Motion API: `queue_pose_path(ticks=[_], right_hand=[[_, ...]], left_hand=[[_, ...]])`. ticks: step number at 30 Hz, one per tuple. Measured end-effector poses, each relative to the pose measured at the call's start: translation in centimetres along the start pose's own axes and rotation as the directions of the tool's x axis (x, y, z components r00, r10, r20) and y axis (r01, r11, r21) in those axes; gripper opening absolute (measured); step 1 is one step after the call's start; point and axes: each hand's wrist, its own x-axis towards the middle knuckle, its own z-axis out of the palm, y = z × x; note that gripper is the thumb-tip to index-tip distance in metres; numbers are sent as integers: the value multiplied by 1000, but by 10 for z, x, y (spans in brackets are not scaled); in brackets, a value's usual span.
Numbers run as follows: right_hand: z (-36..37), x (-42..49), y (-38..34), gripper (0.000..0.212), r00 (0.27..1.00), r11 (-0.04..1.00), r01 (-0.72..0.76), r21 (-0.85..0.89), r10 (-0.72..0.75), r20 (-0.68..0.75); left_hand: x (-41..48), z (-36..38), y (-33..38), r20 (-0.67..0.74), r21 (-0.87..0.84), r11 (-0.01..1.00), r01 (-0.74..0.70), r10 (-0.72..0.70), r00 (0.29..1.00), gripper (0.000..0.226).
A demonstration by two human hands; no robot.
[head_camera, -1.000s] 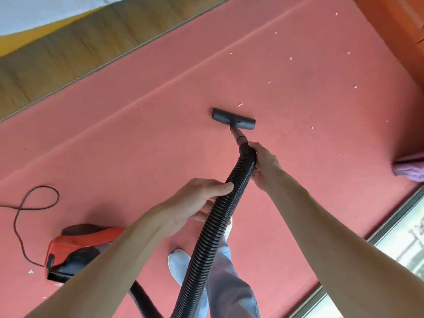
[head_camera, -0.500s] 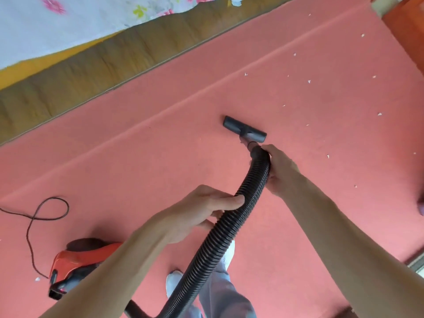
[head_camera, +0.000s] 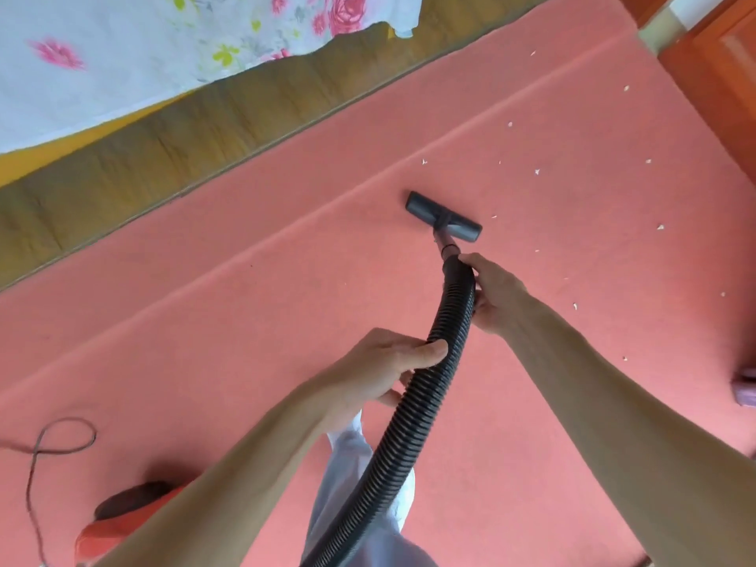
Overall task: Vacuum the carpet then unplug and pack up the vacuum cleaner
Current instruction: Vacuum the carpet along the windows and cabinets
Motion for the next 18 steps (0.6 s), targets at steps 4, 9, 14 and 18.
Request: queue_pose_path(ticks=[4, 9, 14, 18], right_hand=[[20, 41, -27, 47, 999, 999, 39, 5, -39, 7], [43, 69, -50, 47, 996, 996, 82, 18, -82, -38], [52, 72, -65, 51, 996, 996, 91, 27, -90, -15], [44, 48, -69, 46, 998, 998, 51, 28, -52, 40]], left_hand=[[36, -25, 18, 14, -8, 999, -31, 31, 999, 33], [67, -44, 41, -31, -10, 999, -32, 31, 999, 32], [82, -52, 58, -25, 27, 999, -46, 46, 999, 32], [72, -61, 67, 208, 32, 998, -59, 51, 977, 36]])
